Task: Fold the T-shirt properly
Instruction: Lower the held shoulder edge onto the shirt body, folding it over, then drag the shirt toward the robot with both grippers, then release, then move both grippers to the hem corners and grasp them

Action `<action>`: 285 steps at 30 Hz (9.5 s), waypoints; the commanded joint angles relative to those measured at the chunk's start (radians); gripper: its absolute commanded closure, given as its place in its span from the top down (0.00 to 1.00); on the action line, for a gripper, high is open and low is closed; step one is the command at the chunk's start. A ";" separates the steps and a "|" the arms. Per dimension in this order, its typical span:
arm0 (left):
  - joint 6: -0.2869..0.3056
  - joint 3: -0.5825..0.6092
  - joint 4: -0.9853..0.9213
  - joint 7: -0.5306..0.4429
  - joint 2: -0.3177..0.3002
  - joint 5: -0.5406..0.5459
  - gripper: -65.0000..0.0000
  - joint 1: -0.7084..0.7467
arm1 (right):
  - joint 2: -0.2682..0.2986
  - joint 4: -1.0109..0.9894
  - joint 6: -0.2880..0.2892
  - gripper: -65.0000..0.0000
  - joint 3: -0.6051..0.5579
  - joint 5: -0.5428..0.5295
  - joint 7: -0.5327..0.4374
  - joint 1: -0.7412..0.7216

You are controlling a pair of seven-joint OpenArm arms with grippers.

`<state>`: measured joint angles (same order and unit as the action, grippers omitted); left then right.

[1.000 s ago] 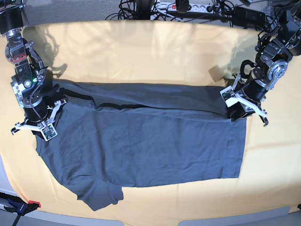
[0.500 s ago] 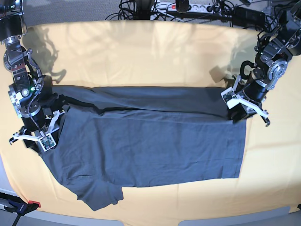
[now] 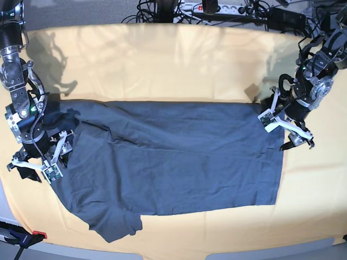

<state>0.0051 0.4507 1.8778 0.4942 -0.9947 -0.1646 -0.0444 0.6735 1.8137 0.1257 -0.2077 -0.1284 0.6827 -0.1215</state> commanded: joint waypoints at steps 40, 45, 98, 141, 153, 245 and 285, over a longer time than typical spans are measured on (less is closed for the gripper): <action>0.237 -0.013 -0.148 -0.285 -0.060 -0.245 0.49 0.037 | 0.055 -0.020 0.236 0.69 0.013 -0.204 0.117 0.315; 0.237 -0.013 -0.148 -0.285 -0.032 -0.185 0.43 -0.013 | 0.055 -0.020 0.177 0.69 0.013 -0.080 0.117 0.315; 0.238 -0.013 -0.131 -0.258 -0.068 -0.138 0.00 -0.019 | 0.239 -0.188 0.065 0.00 0.013 0.146 -0.043 0.377; 0.693 -0.013 0.167 -0.262 -0.408 0.196 0.00 -0.019 | 0.491 0.303 -0.003 0.00 0.013 0.011 0.276 0.840; 0.693 -0.013 0.166 -0.266 -0.502 0.230 0.00 -0.019 | 0.549 0.303 -0.077 0.00 0.014 0.160 0.320 0.999; 0.610 -0.013 0.248 0.019 -0.548 0.467 0.48 0.064 | 0.587 0.470 -0.493 0.48 0.014 0.778 0.364 0.948; 0.484 -0.765 -0.973 0.209 0.192 1.304 0.48 -0.288 | 0.307 0.206 -0.534 0.48 0.014 0.458 0.261 0.304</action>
<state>0.4755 -0.3054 0.8894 0.7258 -0.7757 1.1179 -0.3077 0.9581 2.0087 -0.3992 -0.2058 0.3023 0.9550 0.1986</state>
